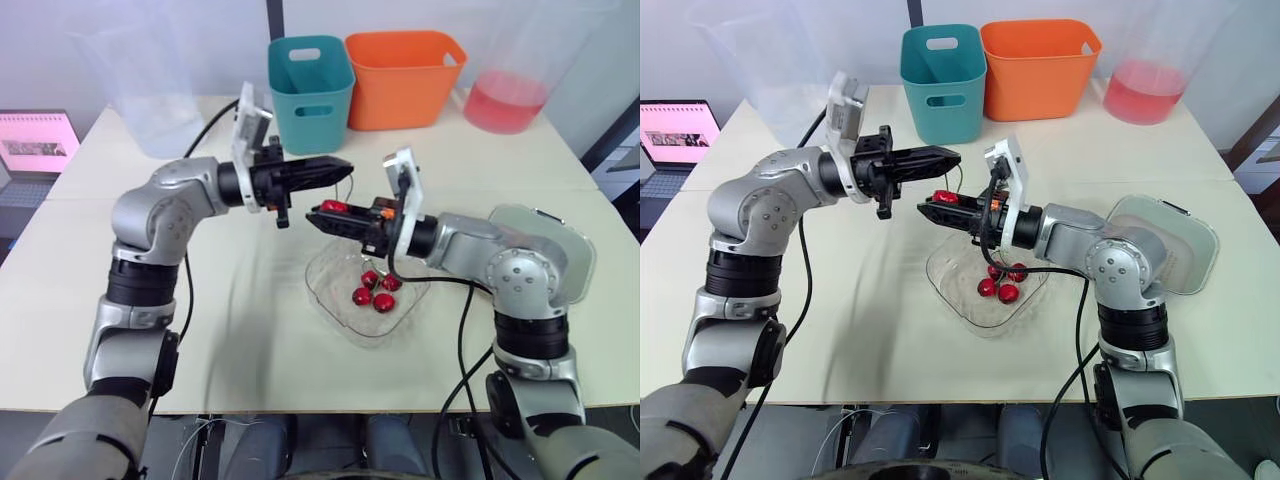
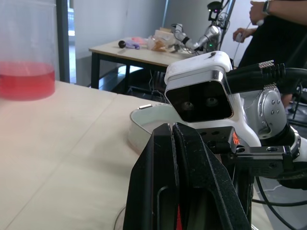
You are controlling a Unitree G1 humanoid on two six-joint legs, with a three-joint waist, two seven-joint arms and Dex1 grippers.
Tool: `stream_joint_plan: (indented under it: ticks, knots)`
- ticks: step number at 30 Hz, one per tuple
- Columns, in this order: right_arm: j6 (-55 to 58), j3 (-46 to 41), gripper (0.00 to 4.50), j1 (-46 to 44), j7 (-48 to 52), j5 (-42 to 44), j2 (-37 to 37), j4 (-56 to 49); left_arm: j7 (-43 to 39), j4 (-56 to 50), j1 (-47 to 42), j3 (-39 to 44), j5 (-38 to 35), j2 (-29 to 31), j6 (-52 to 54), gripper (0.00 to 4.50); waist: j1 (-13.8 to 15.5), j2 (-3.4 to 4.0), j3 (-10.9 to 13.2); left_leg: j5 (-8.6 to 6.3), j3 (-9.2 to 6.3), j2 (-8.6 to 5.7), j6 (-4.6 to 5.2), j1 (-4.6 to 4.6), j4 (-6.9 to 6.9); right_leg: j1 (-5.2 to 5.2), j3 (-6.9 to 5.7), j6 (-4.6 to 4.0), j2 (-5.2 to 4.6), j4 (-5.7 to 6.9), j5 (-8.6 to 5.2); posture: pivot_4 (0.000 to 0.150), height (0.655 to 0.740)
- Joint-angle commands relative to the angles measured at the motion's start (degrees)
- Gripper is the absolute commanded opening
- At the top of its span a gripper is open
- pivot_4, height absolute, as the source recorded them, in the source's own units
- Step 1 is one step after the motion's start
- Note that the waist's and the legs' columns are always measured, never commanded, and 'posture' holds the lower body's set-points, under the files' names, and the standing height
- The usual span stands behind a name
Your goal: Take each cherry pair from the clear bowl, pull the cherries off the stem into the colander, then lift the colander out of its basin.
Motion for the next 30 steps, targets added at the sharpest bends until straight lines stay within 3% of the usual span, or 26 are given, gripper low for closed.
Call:
stream_joint_plan:
  ticks: [1, 25, 30]
  knots:
    - [1.0, 1.5, 1.15, 1.2, 0.5, 0.0, -0.7, -2.2, 0.4, -1.0, -1.5, 2.8, -0.9, 0.4, -1.7, 0.00, 0.0, 0.00, 0.0, 0.00, 0.00, 0.00, 0.00, 0.00, 0.00, 0.00, 0.00, 0.00, 0.00, 0.00, 0.00, 0.150, 0.7400]
    - [1.8, 5.7, 1.15, 4.1, 1.0, -3.4, -4.3, -5.7, 1.0, 0.6, -2.6, 4.0, -1.1, -1.6, -3.9, 0.00, 0.1, -0.01, 0.0, 0.00, 0.01, 0.00, 0.00, 0.00, 0.01, -0.01, 0.01, 0.00, 0.00, -0.05, 0.00, 0.150, 0.7400]
    - [1.0, 1.6, 1.15, 3.3, 1.2, -1.1, -4.2, -5.6, 0.5, 0.0, -1.5, 3.3, -0.3, -1.1, -4.4, 0.00, 0.1, -0.01, 0.0, 0.00, 0.00, 0.00, 0.00, 0.01, 0.01, 0.00, 0.01, 0.00, 0.00, -0.05, 0.00, 0.150, 0.7400]
